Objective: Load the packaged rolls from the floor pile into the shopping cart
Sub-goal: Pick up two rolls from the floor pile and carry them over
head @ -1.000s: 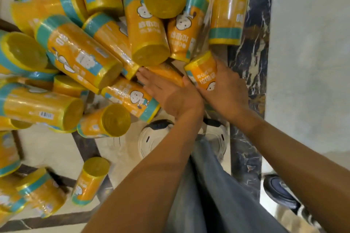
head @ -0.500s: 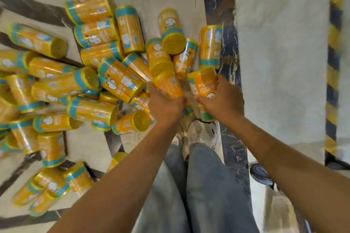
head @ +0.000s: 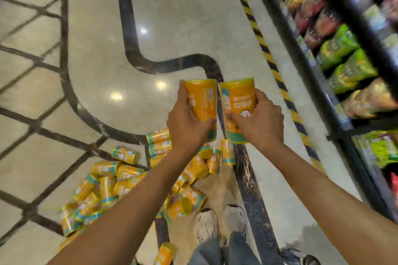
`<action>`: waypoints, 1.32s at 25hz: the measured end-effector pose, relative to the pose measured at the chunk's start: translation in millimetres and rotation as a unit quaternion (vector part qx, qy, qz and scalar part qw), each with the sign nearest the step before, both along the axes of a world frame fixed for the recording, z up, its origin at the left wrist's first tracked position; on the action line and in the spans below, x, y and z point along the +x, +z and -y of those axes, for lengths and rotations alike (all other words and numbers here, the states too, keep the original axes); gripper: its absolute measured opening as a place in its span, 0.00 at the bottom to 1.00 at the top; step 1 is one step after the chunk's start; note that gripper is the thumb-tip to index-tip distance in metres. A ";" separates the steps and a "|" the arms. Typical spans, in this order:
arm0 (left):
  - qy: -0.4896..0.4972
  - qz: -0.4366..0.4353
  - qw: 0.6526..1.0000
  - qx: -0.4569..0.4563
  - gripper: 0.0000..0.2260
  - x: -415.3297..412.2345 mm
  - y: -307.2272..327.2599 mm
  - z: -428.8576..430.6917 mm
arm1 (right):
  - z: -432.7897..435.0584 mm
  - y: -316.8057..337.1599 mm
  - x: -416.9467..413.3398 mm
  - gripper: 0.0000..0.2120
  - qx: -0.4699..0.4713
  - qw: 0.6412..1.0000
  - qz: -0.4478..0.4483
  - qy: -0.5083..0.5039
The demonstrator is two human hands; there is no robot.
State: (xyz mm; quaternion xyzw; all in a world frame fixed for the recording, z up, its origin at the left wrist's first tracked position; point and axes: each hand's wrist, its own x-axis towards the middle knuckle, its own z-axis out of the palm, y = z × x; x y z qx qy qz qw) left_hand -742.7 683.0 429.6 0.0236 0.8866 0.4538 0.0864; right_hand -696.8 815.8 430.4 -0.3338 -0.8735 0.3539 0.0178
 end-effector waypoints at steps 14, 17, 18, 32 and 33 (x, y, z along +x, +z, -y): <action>-0.183 -0.272 0.930 0.164 0.49 8.1 453.0 -89.4 | -85.7 448.1 57.4 0.25 0.109 0.916 -0.367 -0.121; -0.247 -0.277 0.906 0.205 0.50 46.4 483.0 -123.7 | -107.2 486.0 118.0 0.23 0.140 0.901 -0.377 -0.162; -0.270 -0.272 0.898 0.216 0.50 64.0 492.9 -136.1 | -114.1 496.4 144.8 0.21 0.150 0.895 -0.378 -0.181; -0.582 -0.193 0.725 0.313 0.54 493.5 515.0 -201.6 | -54.6 516.3 619.2 0.21 0.293 0.779 -0.304 -0.464; -0.594 -0.188 0.715 0.316 0.54 519.7 511.4 -197.5 | -45.0 513.1 644.1 0.23 0.300 0.772 -0.296 -0.476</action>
